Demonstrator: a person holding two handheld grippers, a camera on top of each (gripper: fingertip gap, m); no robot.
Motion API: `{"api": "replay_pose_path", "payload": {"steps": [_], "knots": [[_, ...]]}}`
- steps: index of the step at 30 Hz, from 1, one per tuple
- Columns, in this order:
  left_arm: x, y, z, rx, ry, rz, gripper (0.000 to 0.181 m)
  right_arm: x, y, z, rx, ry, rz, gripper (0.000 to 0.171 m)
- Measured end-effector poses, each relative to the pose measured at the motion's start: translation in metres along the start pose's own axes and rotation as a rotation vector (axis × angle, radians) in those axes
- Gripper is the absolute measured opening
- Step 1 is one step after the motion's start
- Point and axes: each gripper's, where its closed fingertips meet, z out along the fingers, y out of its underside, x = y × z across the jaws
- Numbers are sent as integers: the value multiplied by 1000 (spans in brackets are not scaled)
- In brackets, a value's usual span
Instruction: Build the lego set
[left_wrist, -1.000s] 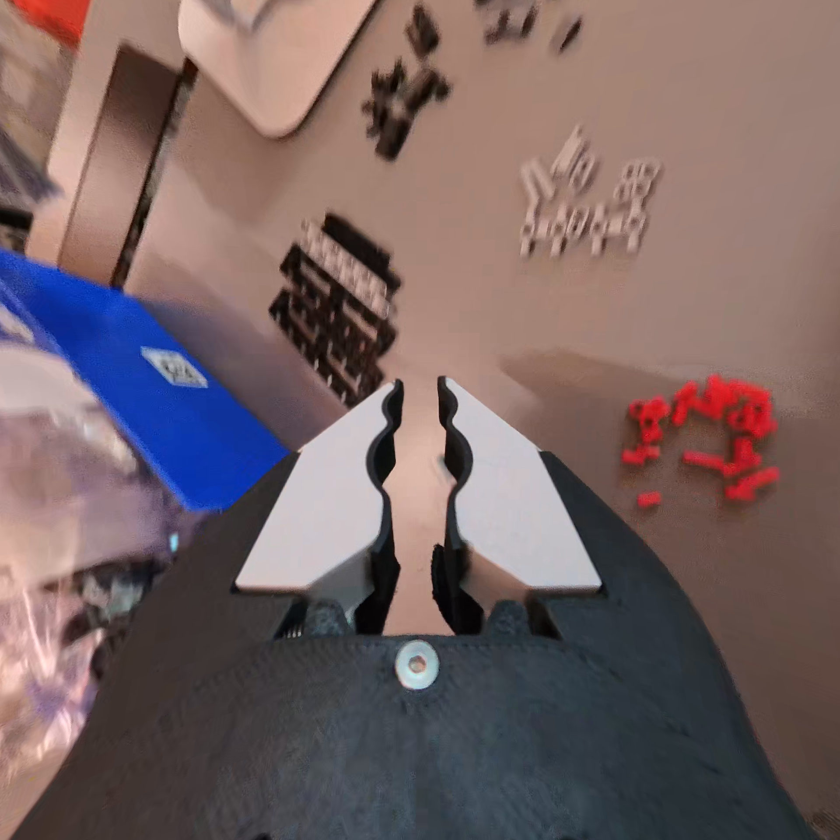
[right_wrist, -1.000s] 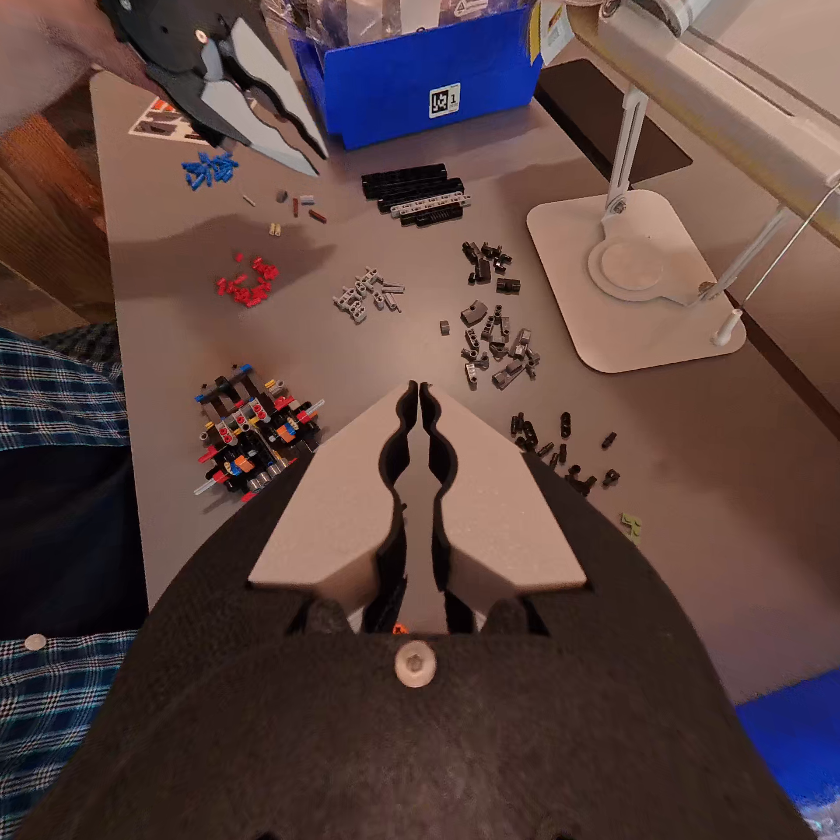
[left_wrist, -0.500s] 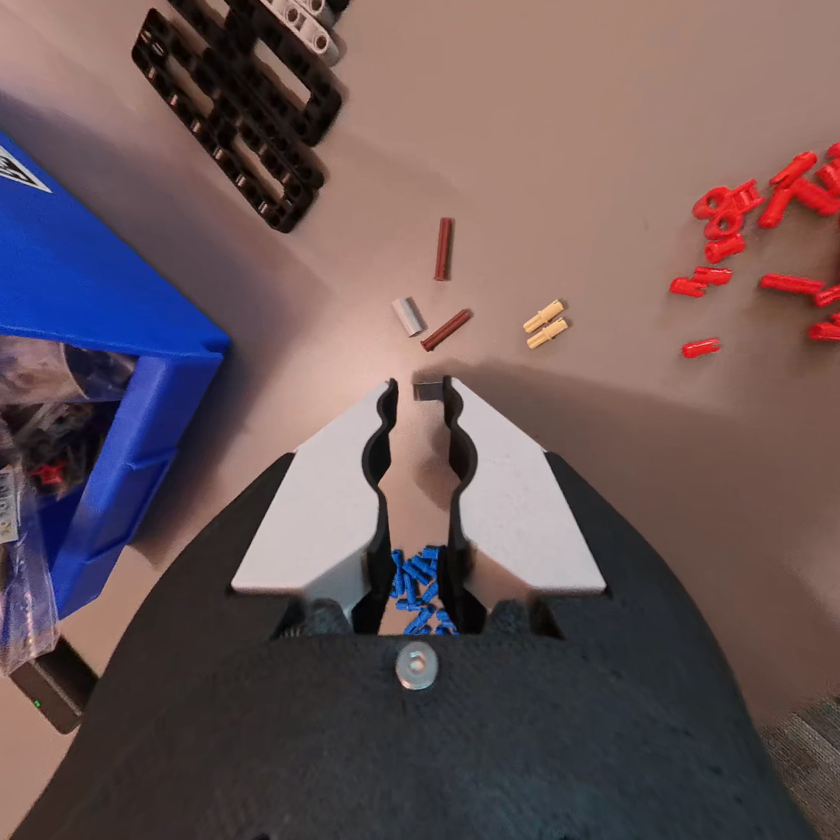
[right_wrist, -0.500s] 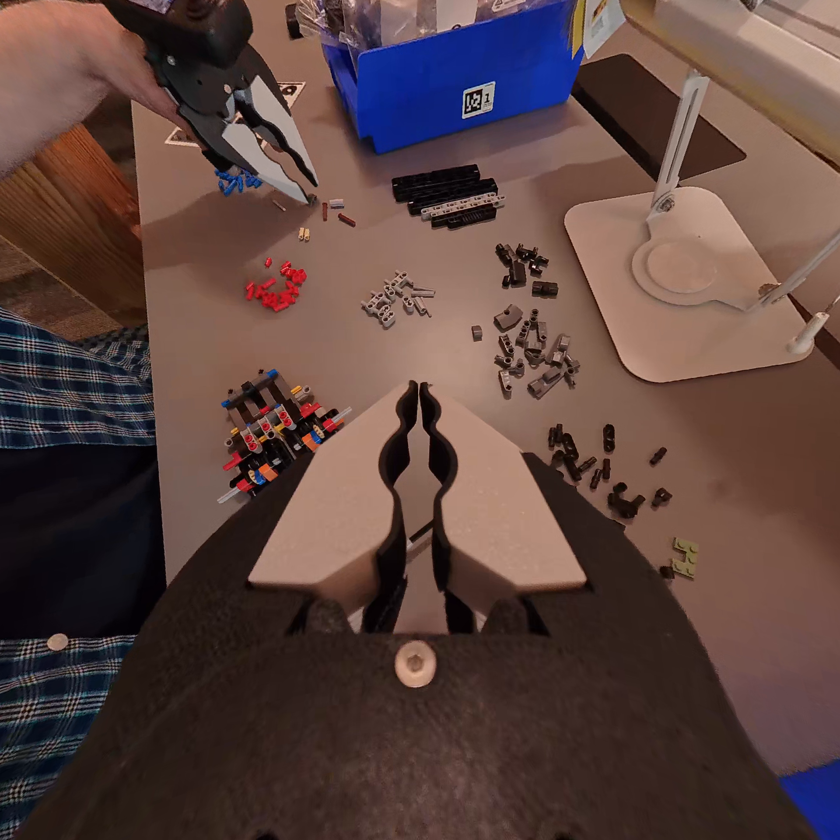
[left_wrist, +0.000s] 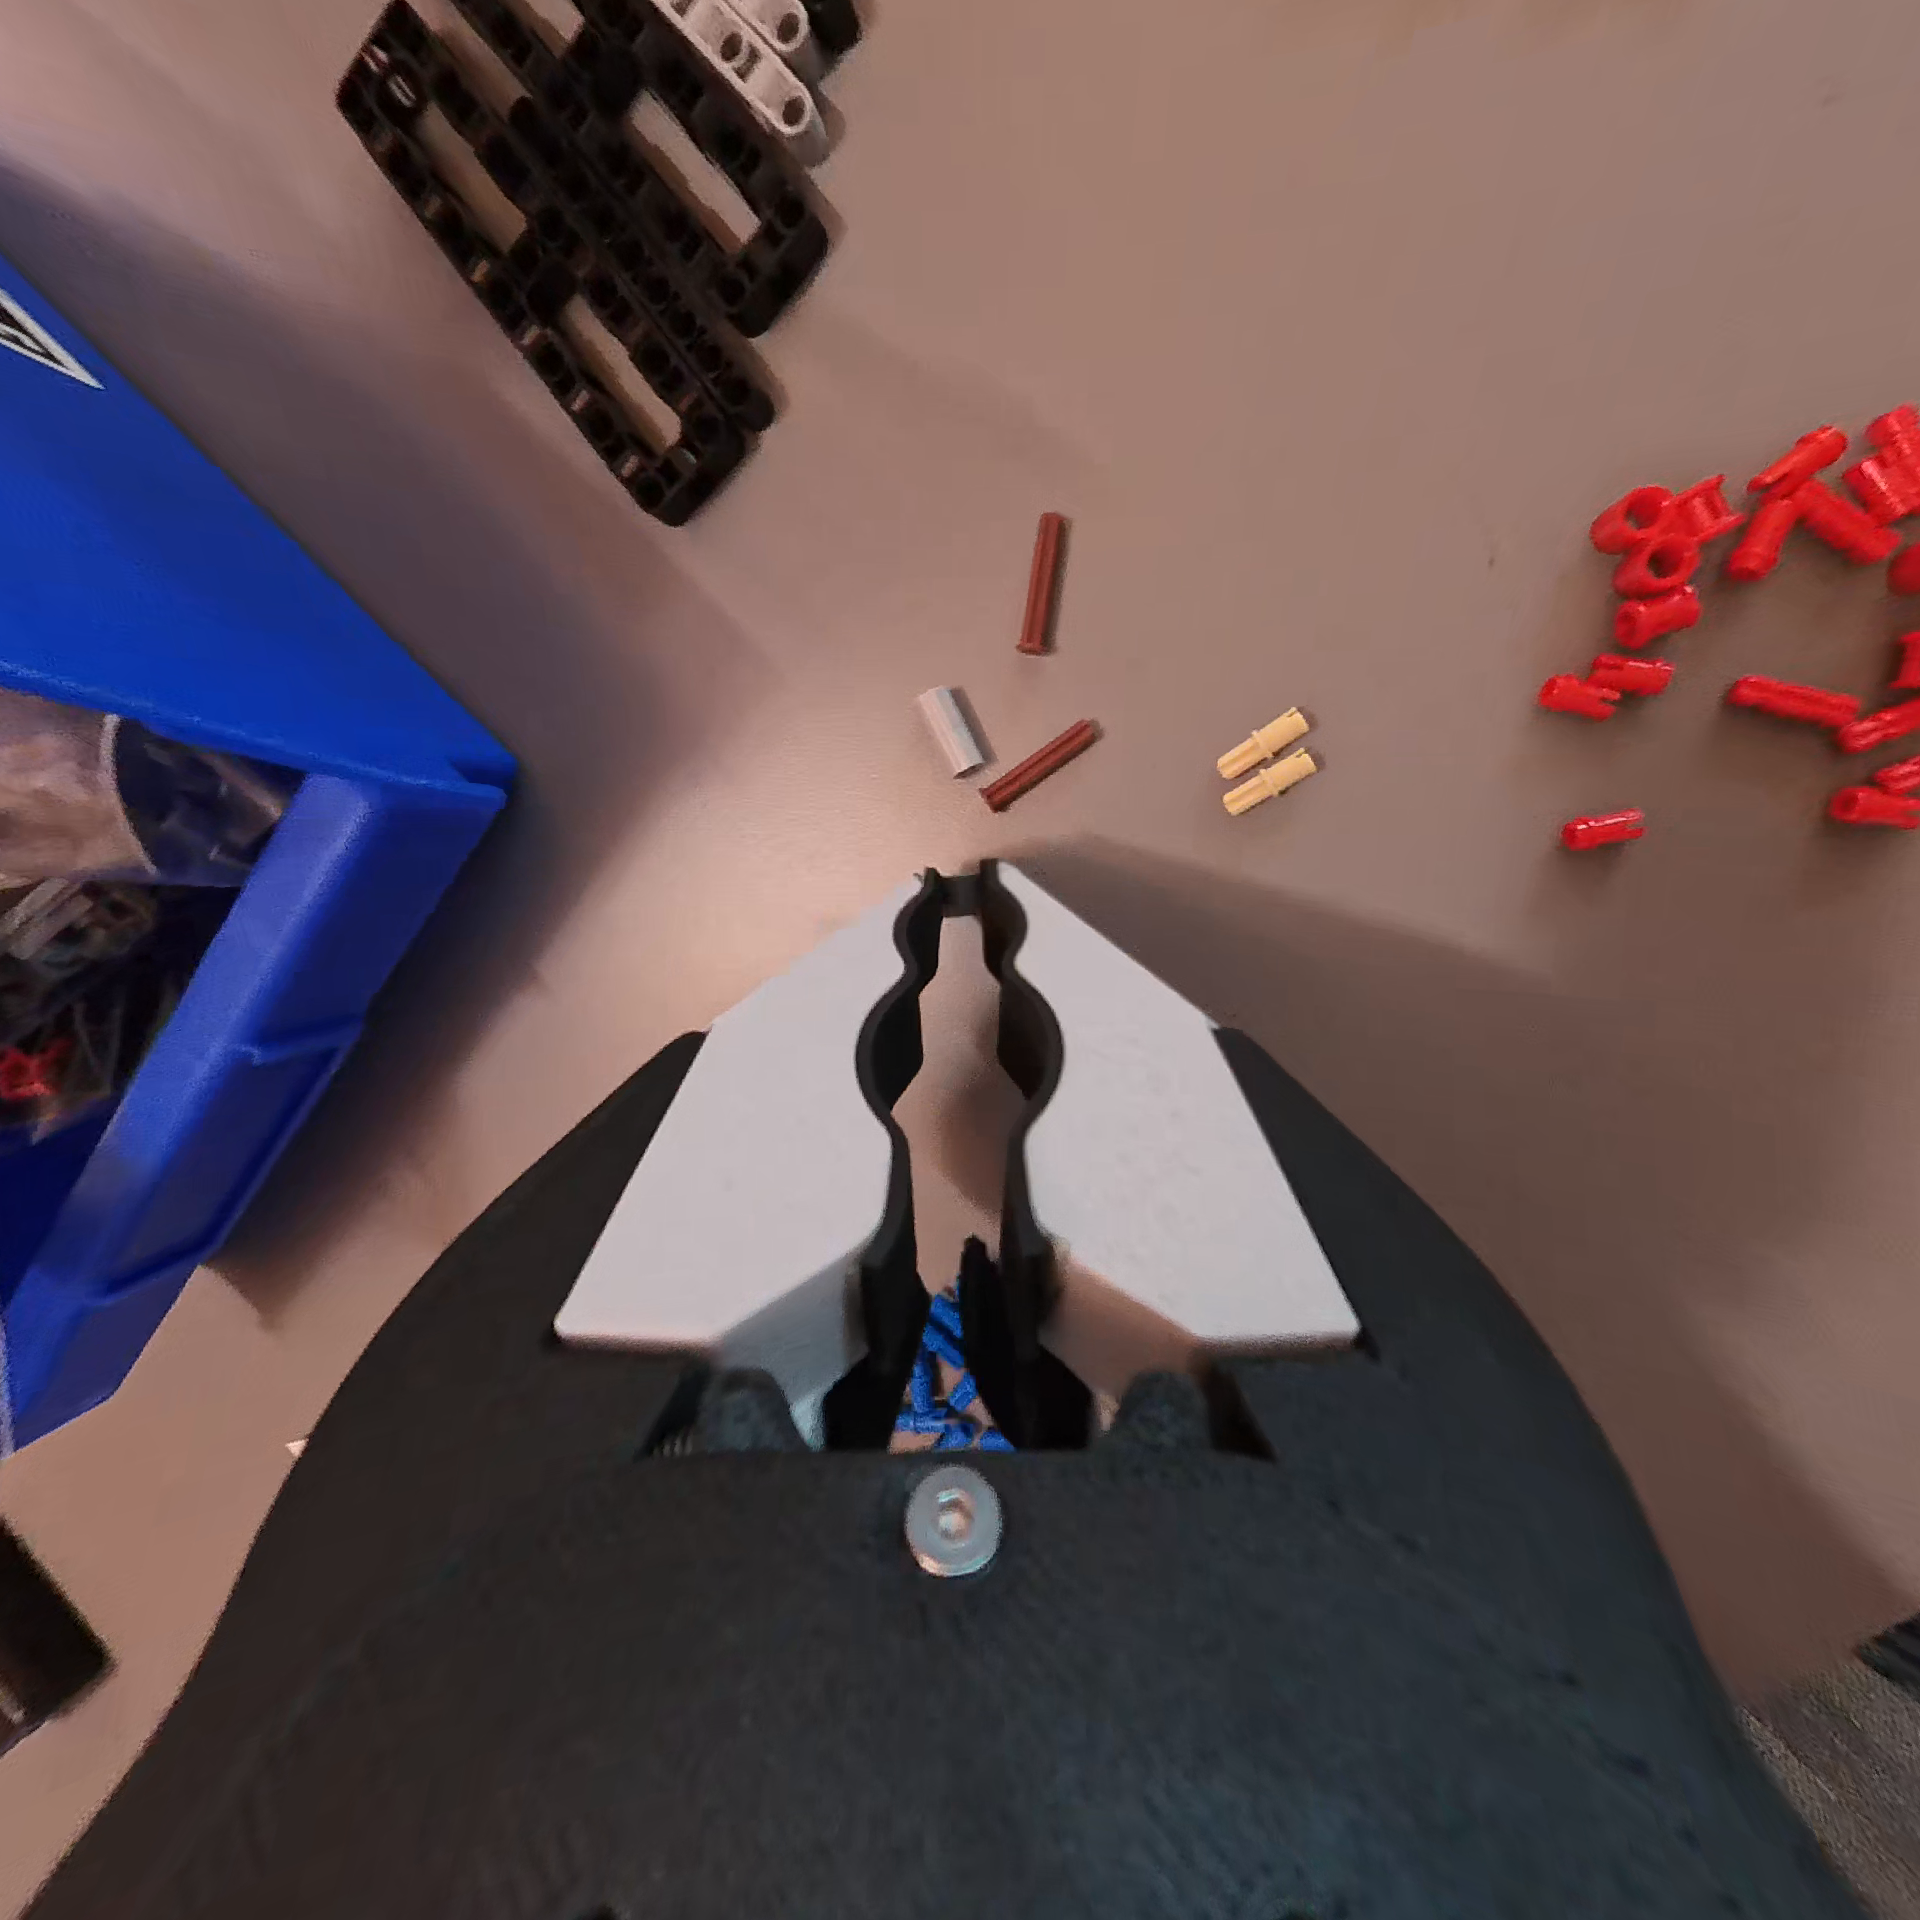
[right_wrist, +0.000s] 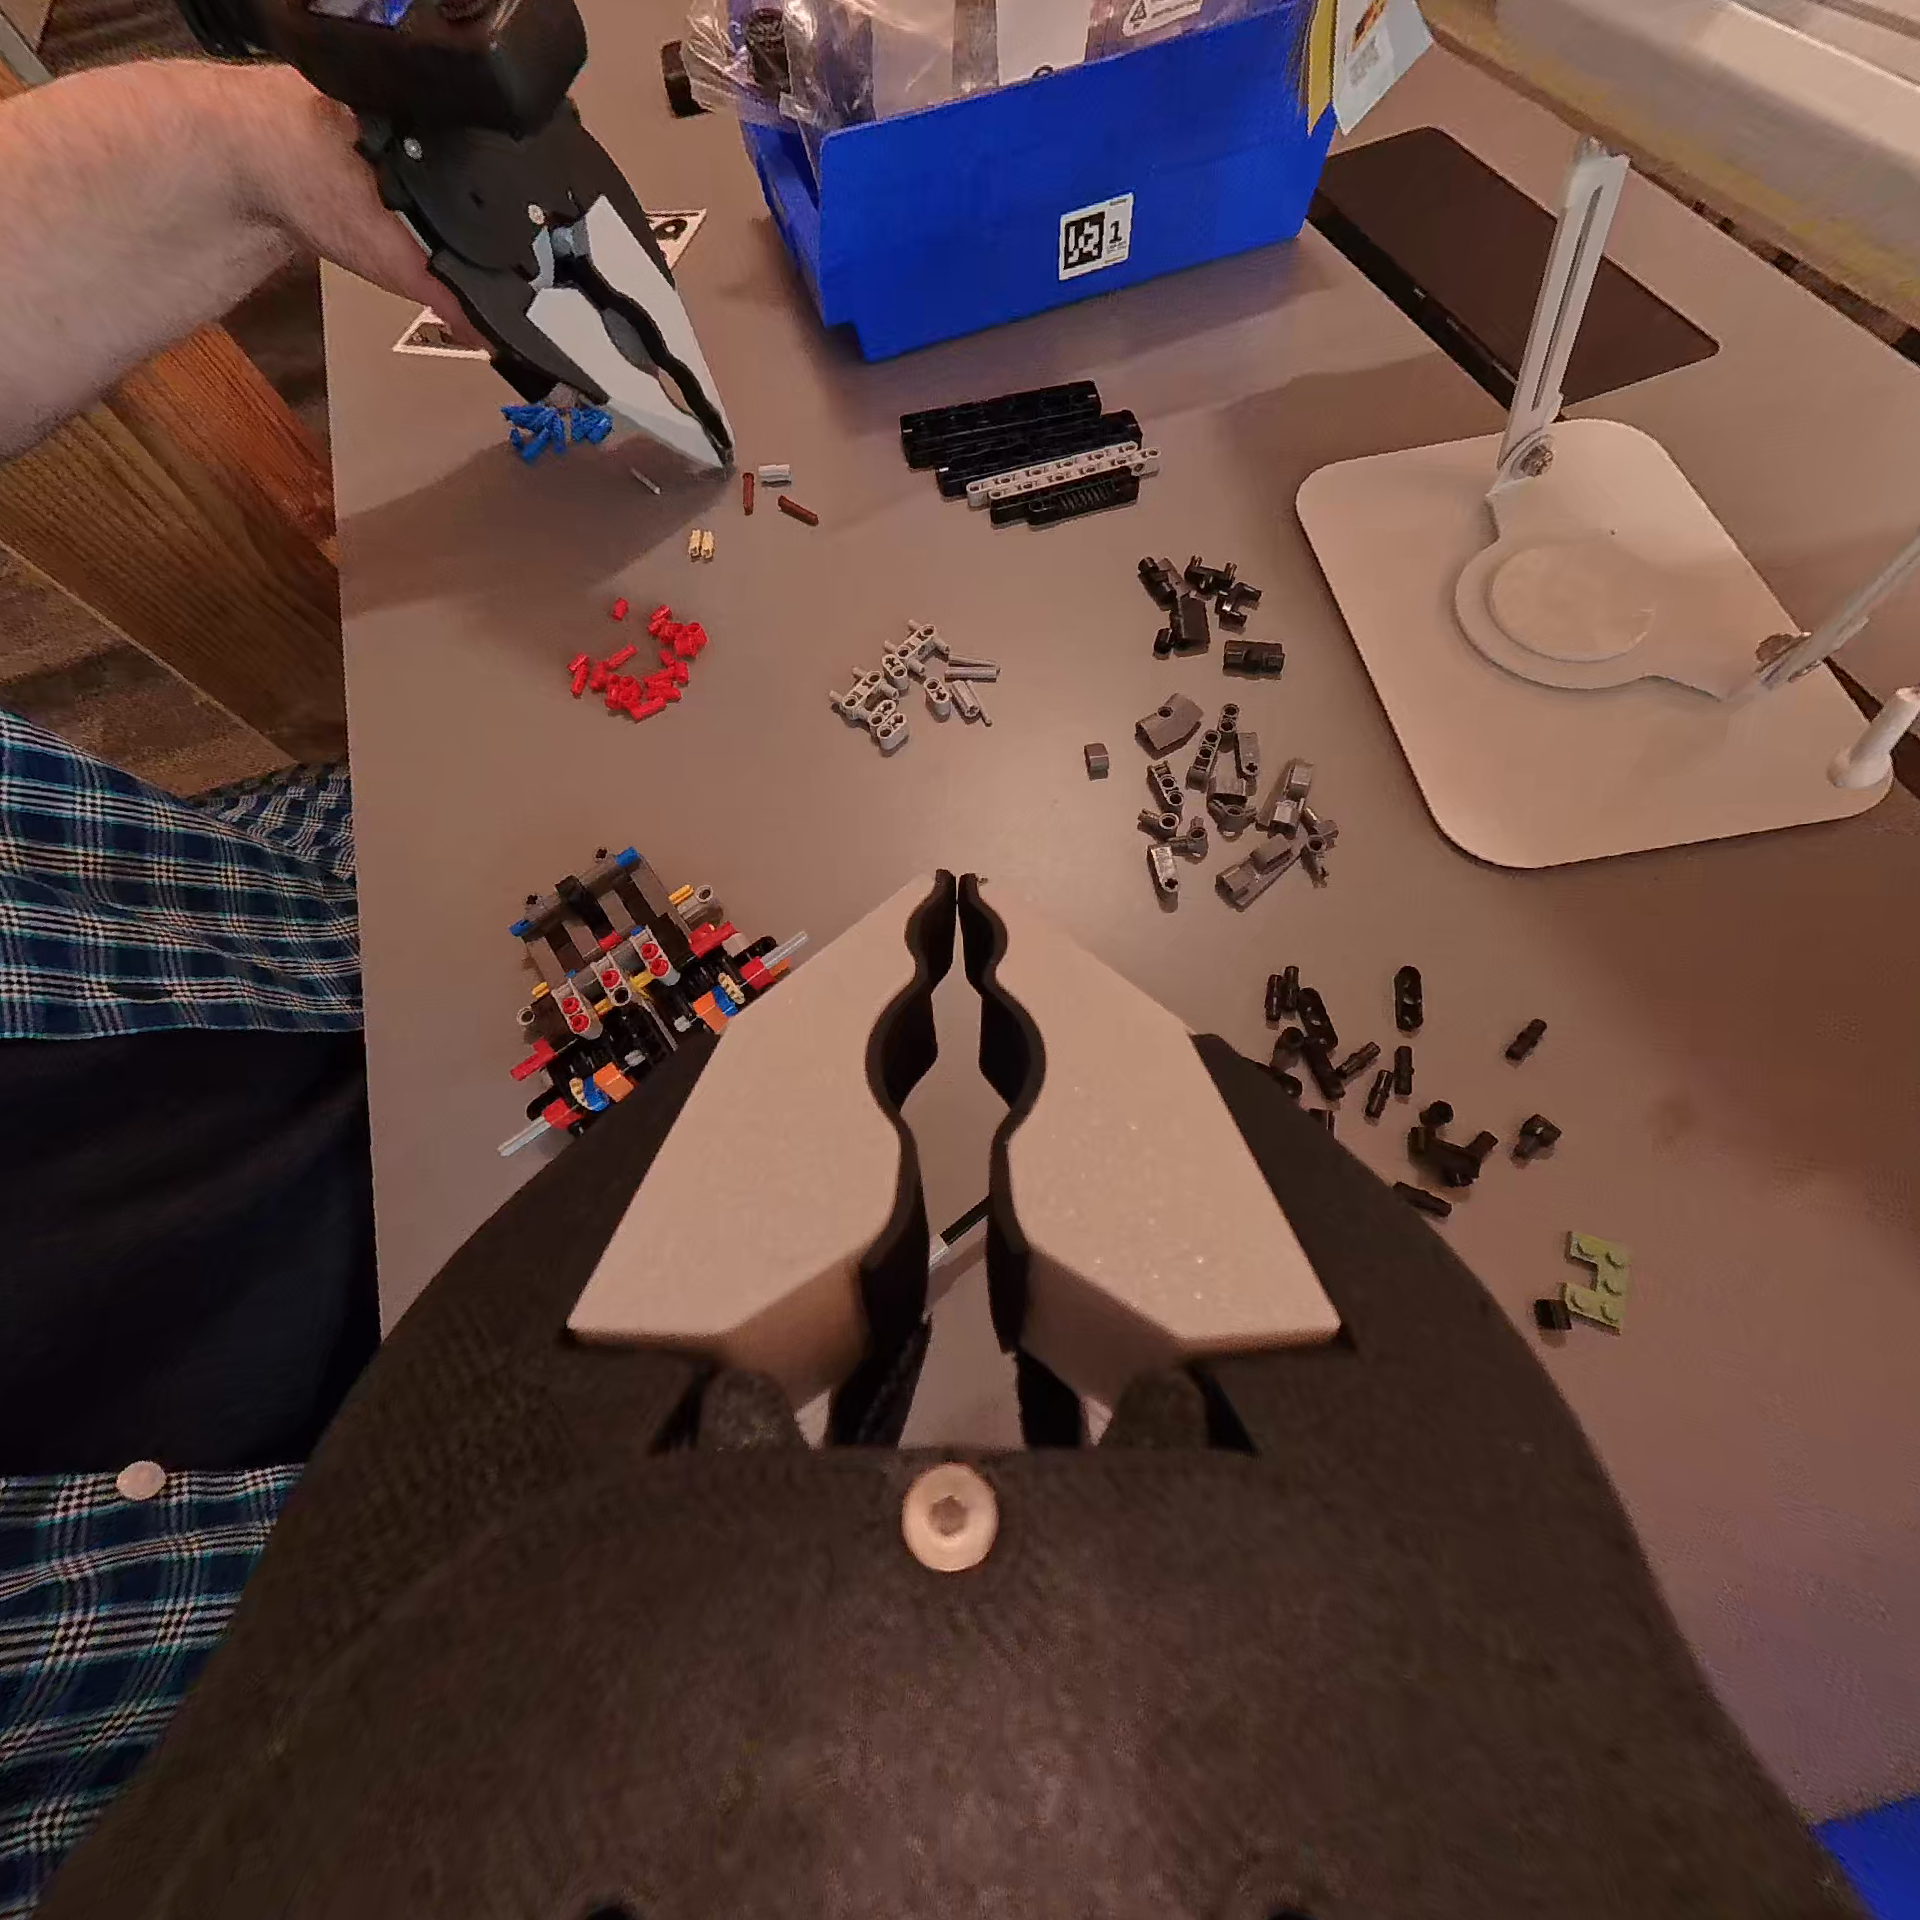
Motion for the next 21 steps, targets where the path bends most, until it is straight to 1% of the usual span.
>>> {"api": "replay_pose_path", "payload": {"steps": [2, 6, 12, 14, 17, 21], "knots": [[-4, -3, -4, 9, -24, 0, 0, 0, 0, -1, 3, 1, 0, 0], [0, 1, 0, -34, -14, 30, 0, 0, 0, -3, 11, 3, 1, 0], [-13, 0, -16, 29, -33, 14, 0, 0, 3, -7, 18, 8, 5, 0], [-13, 1, -18, 31, -26, 65, 3, 0, 3, -8, 19, 9, 4, 0], [-15, 9, -12, -28, -28, 114, 10, 0, 2, -8, 23, 10, 6, 0], [-10, 12, -4, -25, 19, 87, 15, -2, 1, -7, 28, 9, 5, 0]]}}
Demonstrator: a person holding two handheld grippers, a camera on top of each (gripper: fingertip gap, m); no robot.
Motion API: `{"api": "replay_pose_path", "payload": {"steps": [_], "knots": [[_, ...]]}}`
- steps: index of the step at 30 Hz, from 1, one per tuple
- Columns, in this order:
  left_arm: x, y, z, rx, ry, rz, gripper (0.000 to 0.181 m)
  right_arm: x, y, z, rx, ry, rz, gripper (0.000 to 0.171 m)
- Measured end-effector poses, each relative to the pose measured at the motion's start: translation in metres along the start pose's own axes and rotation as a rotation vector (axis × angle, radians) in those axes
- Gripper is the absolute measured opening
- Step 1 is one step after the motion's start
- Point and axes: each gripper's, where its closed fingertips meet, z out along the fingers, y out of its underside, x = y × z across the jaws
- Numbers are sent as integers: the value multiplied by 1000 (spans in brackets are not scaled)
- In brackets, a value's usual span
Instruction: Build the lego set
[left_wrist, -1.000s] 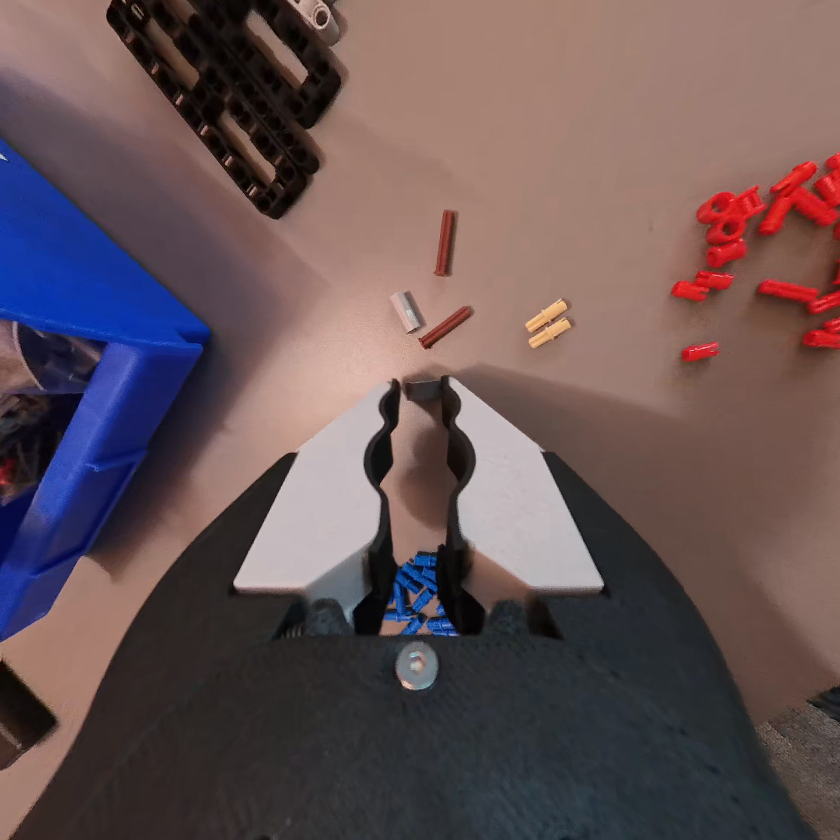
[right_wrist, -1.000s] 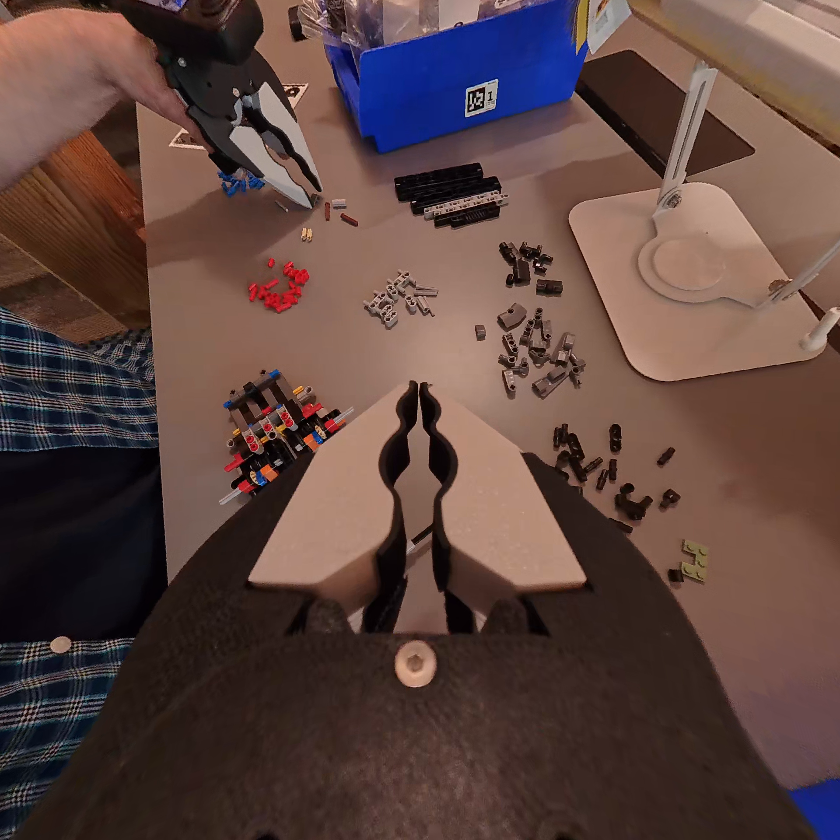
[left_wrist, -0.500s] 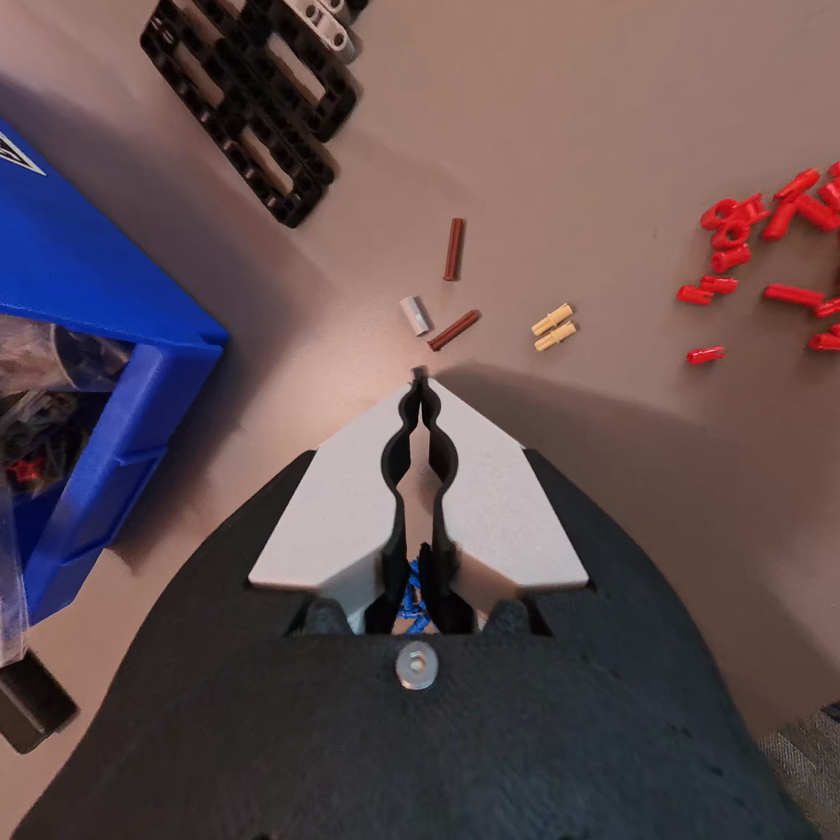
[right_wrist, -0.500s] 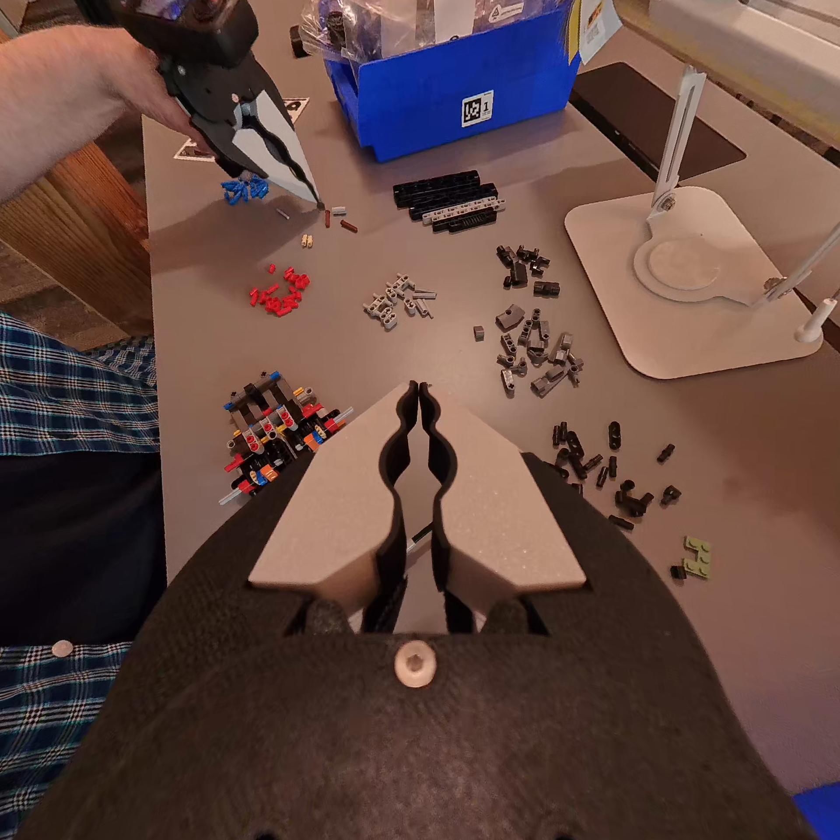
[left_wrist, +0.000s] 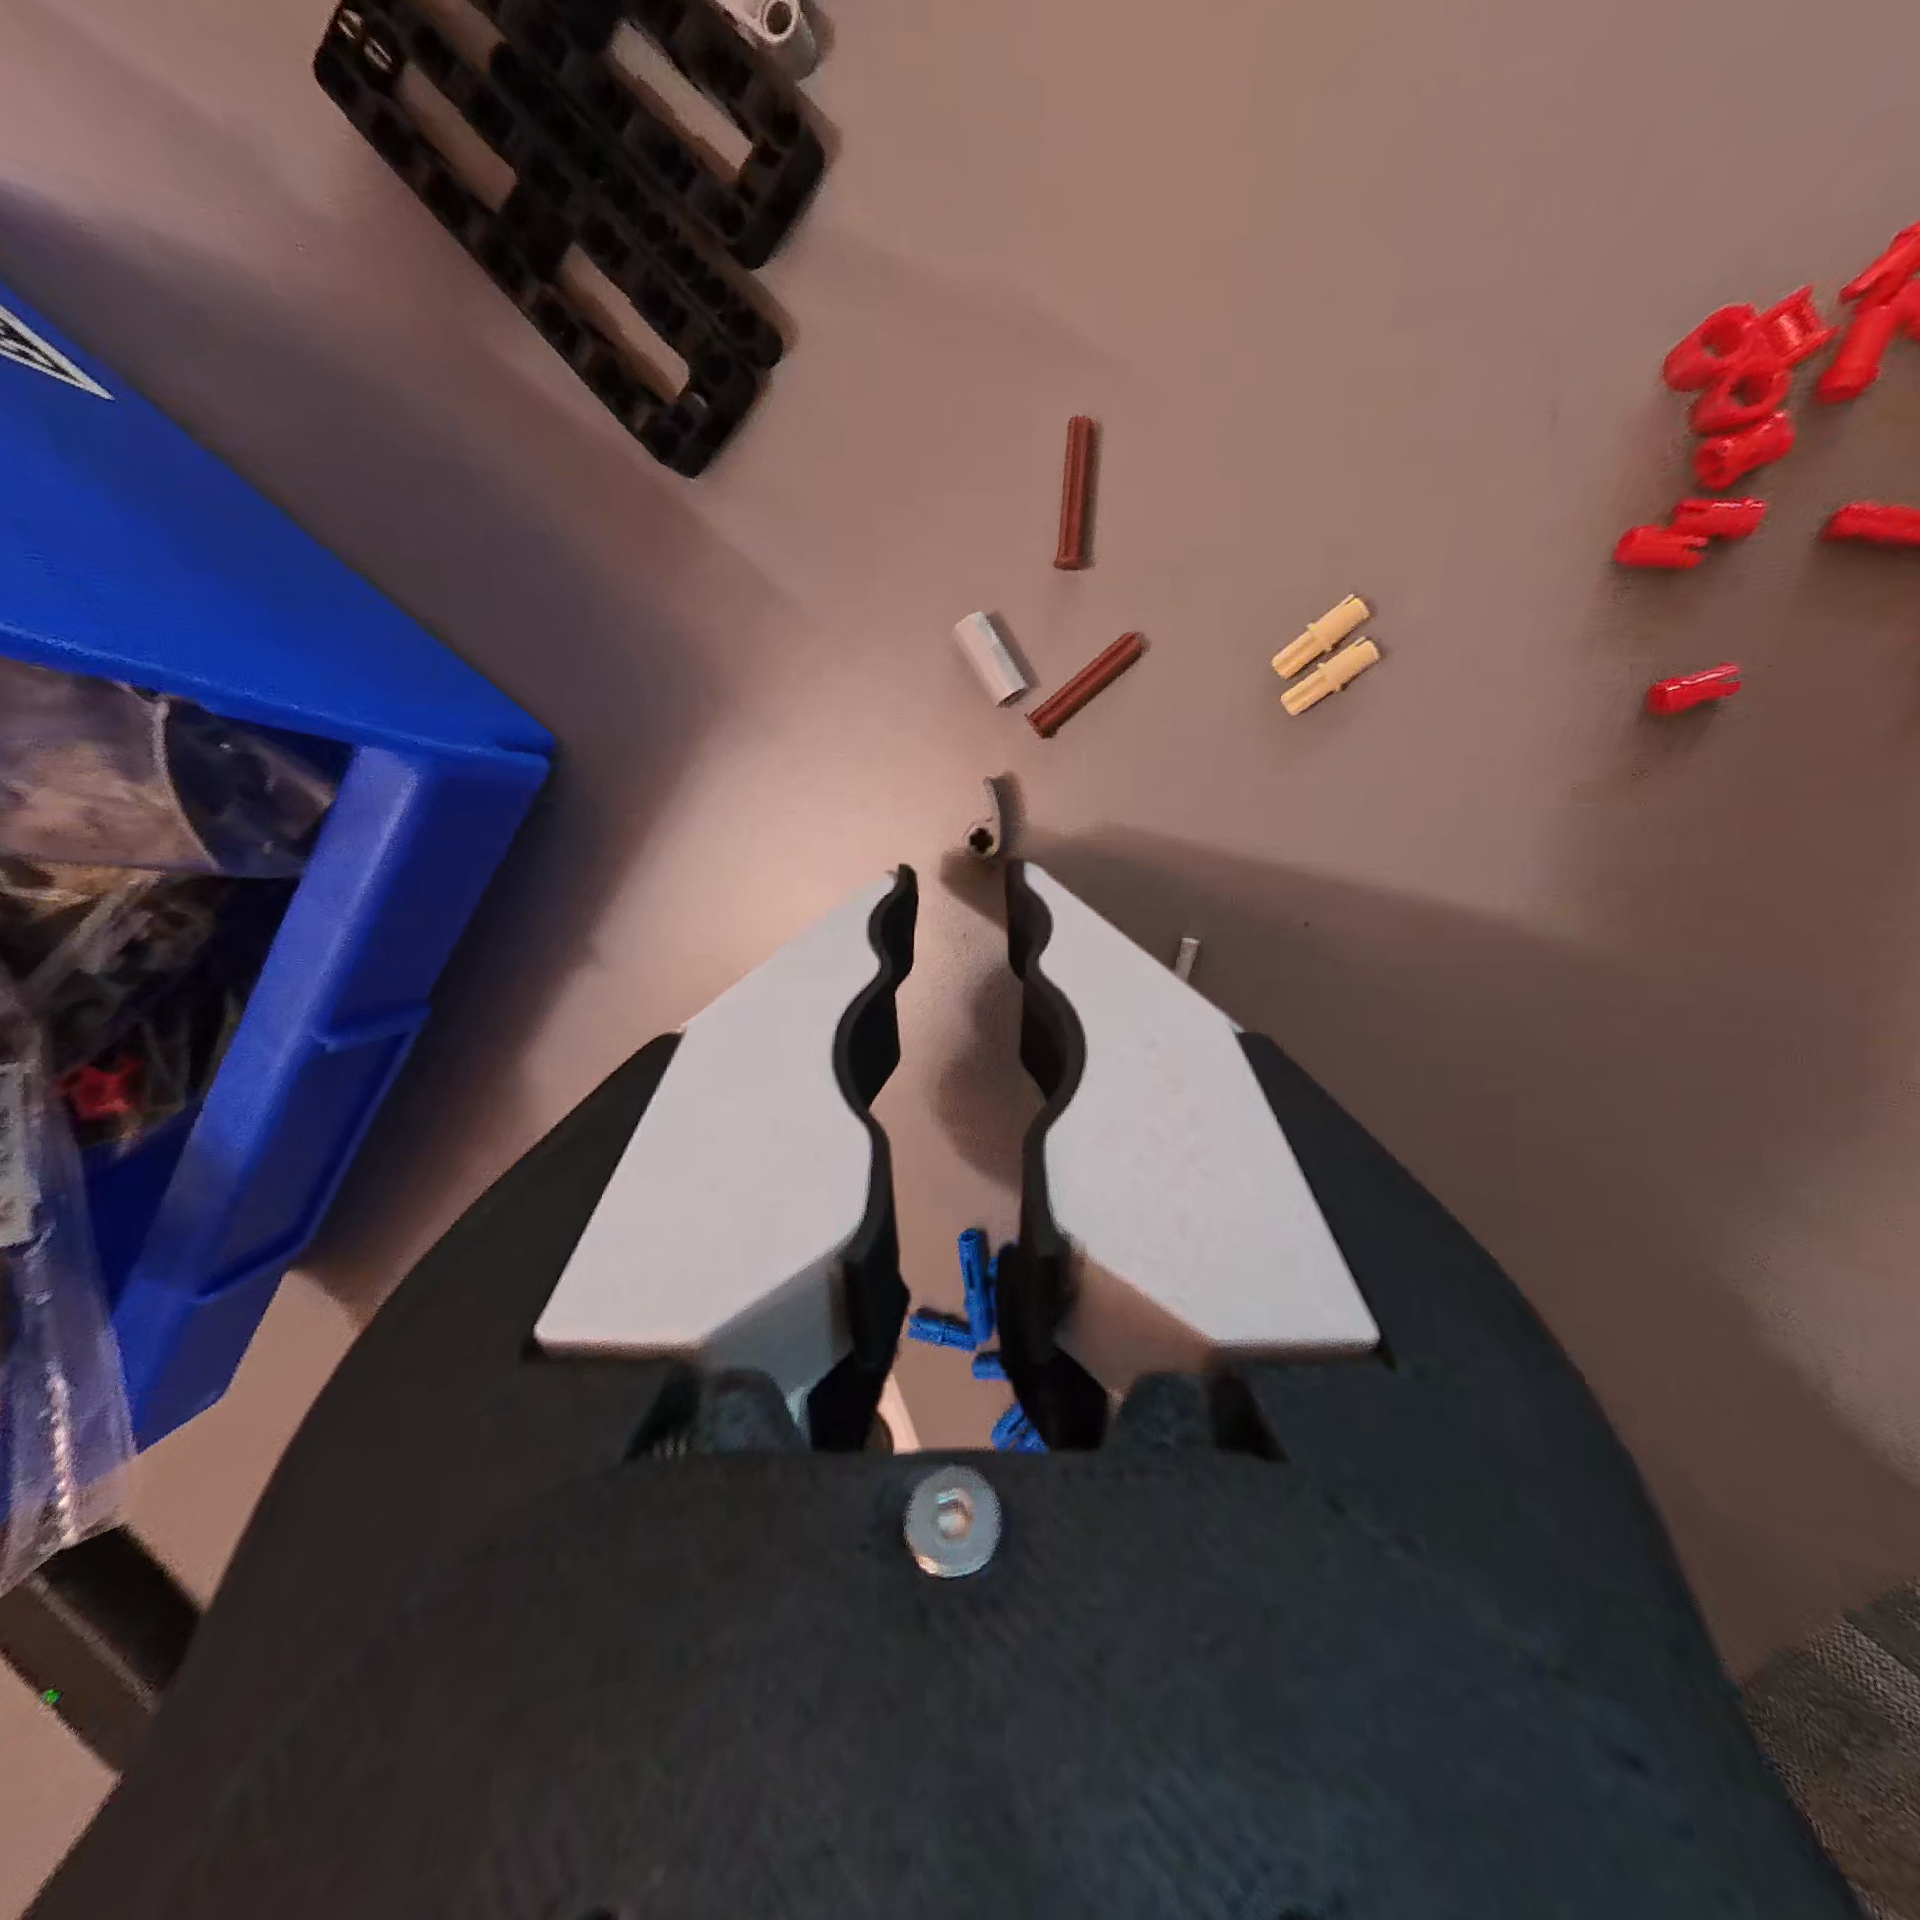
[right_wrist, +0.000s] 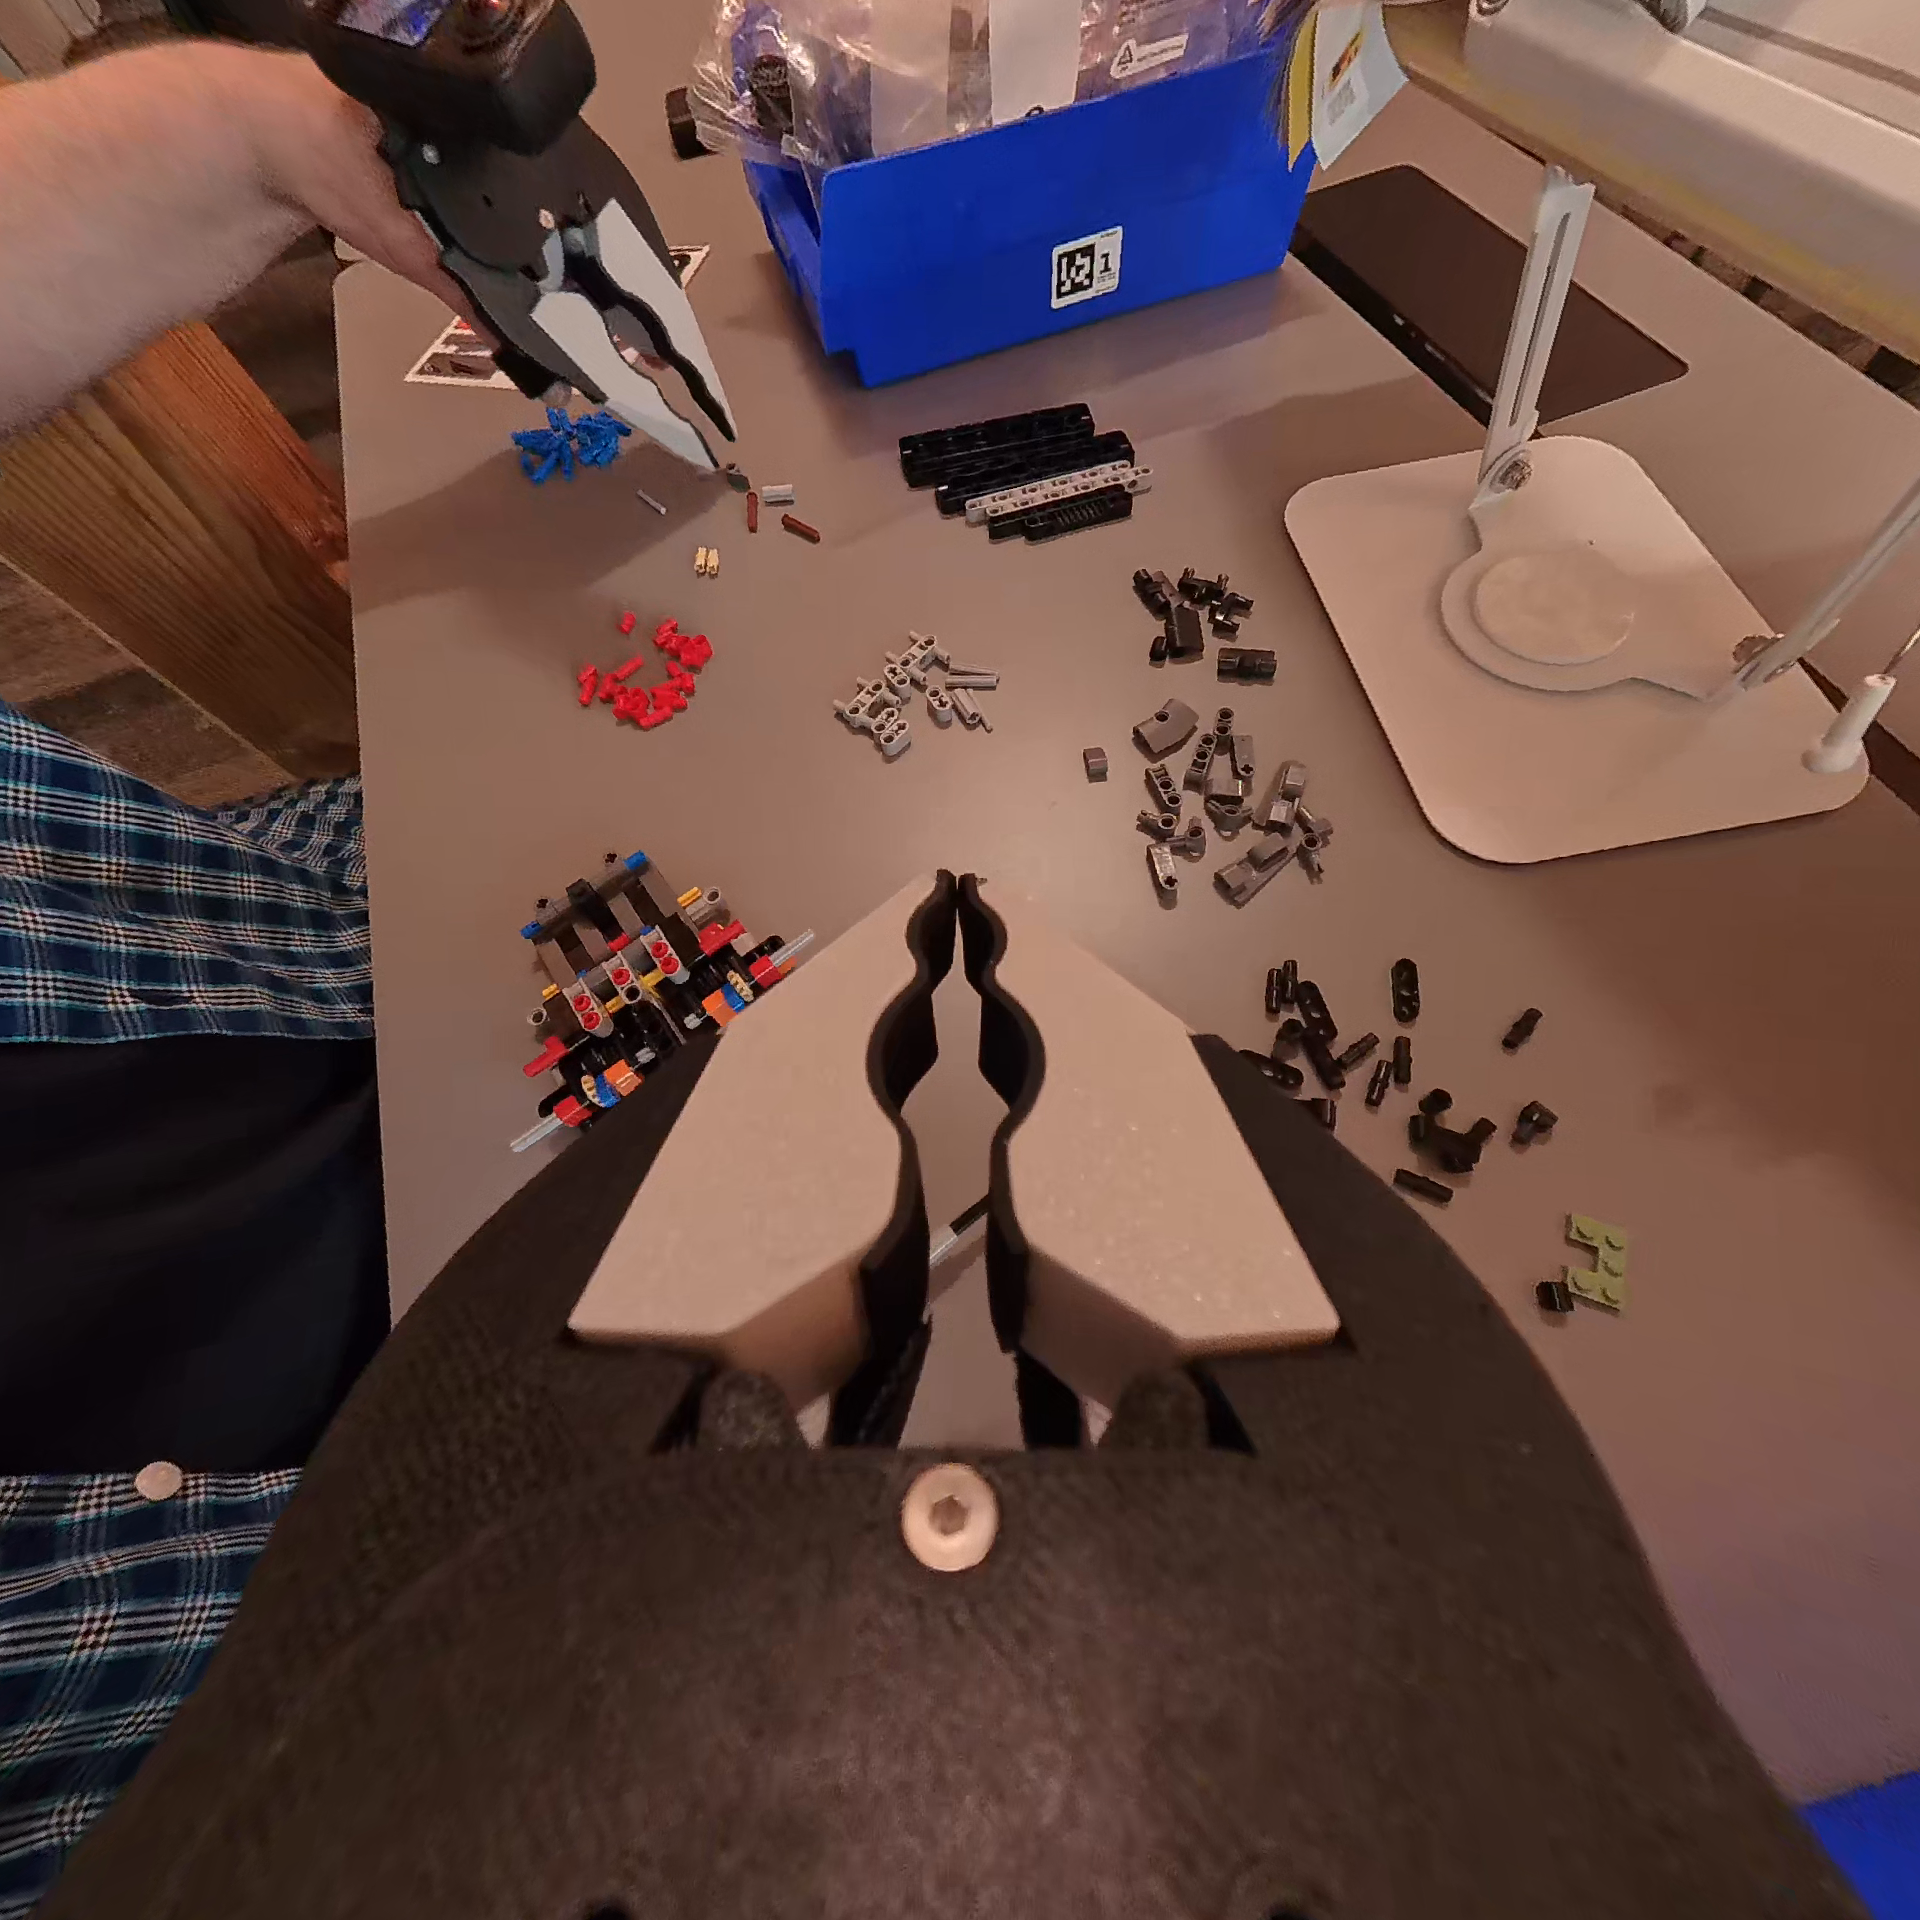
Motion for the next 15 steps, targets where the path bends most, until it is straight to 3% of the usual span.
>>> {"api": "replay_pose_path", "payload": {"steps": [11, 15], "knots": [[3, -13, 6, 81, 23, -31, 5, -1, 2, 2, 1, -4, 5, 0], [3, -55, -15, 190, 37, -16, 5, 0, 4, 0, 6, 2, 13, 0]]}}
